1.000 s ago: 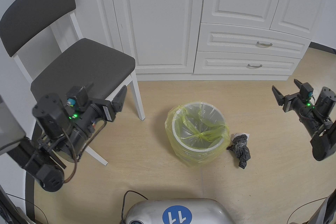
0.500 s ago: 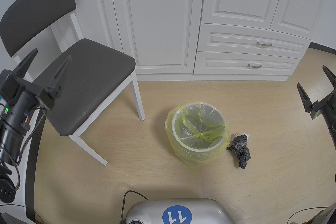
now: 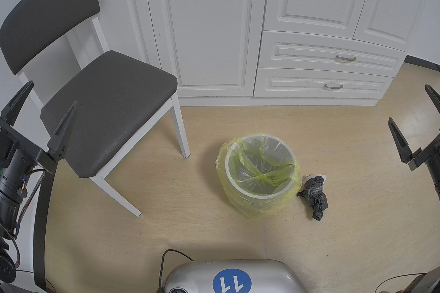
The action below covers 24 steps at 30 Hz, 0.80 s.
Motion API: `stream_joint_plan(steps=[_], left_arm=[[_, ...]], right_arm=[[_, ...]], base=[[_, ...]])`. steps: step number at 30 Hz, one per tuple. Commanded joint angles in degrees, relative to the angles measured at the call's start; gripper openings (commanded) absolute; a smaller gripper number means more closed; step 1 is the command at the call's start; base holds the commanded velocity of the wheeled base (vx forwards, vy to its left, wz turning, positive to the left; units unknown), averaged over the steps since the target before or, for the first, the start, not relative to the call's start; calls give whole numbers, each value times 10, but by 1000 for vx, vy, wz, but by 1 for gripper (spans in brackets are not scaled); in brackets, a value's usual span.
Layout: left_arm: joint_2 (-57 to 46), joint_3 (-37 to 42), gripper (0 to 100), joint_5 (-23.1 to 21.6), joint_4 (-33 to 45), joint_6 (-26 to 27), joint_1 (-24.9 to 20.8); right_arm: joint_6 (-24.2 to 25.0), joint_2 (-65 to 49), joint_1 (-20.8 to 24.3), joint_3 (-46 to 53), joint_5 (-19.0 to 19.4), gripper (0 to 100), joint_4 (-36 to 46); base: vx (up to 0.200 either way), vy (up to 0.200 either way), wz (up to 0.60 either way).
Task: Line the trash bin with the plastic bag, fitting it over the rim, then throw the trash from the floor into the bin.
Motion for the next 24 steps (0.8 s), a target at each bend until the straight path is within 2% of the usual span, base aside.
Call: stream_joint_plan(steps=[1,4,6,7,8,10,14,24], left_arm=[[-3,15,100,0,-2,13,-2],[-11,18,100,-5,-6,18,-18],[-45,19,100,-20,-6,38,-62],[-45,19,100,-20,-6,38,-62],[-88,23,100,-21,5,84,-91],[-121,23,100,-21,18,105,-88],[-155,11,100,-26,41,107,-76],[-155,14,100,-25,71,109,-66]], right_arm=[[0,-5,2,4,0,100,-10],[-1,-4,2,5,0,100,-10],[-10,-4,2,8,0,100,-10],[-11,-5,2,8,0,100,-10],[-27,-6,2,12,0,100,-10],[-35,-7,2,15,0,100,-10],[-35,0,3,20,0,100,-10],[-36,1,3,23,0,100,-10]], base=[[0,0,0],[0,0,0],[0,0,0],[0,0,0],[0,0,0],[0,0,0],[0,0,0],[0,0,0]])
